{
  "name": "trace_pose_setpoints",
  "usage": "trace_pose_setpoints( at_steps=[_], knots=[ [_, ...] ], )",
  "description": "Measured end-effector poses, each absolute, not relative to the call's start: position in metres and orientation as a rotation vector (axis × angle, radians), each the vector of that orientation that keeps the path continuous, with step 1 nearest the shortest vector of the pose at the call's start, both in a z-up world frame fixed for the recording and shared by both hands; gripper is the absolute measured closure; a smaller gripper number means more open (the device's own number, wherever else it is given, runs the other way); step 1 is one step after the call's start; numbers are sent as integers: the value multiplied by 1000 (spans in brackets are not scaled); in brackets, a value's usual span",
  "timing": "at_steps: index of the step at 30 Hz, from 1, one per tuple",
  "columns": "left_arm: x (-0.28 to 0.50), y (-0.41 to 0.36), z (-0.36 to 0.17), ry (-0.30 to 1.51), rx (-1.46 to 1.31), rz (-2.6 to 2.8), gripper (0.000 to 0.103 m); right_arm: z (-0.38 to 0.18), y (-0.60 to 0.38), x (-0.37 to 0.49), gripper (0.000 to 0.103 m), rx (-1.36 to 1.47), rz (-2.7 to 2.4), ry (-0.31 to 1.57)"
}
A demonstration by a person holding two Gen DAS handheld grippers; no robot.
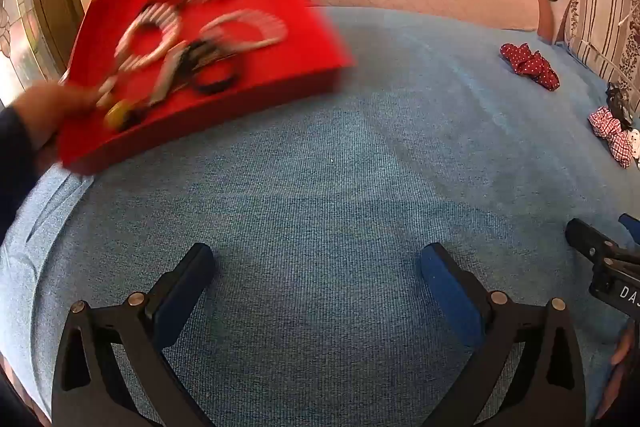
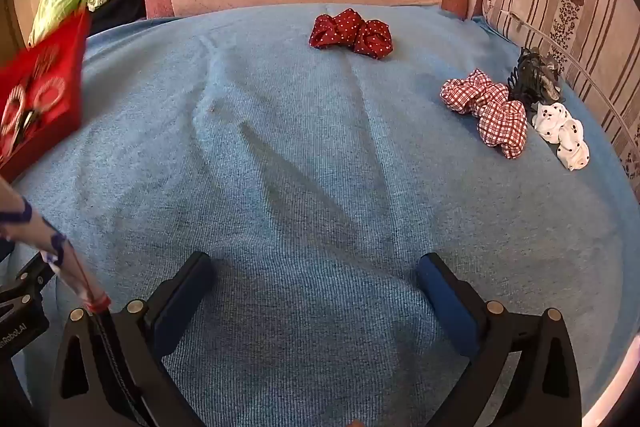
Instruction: Organize jewelry
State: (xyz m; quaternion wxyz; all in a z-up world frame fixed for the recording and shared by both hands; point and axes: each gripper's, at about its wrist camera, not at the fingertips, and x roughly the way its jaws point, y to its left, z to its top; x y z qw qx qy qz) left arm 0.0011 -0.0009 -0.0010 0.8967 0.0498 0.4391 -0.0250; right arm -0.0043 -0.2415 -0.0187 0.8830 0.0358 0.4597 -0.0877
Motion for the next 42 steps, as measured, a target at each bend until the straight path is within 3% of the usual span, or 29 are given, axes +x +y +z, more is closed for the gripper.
trace_pose_setpoints(
  at_steps=[42],
  knots=[
    [1, -6, -4, 897, 112, -53, 0, -8, -240, -28, 0, 81, -170, 948]
  ],
)
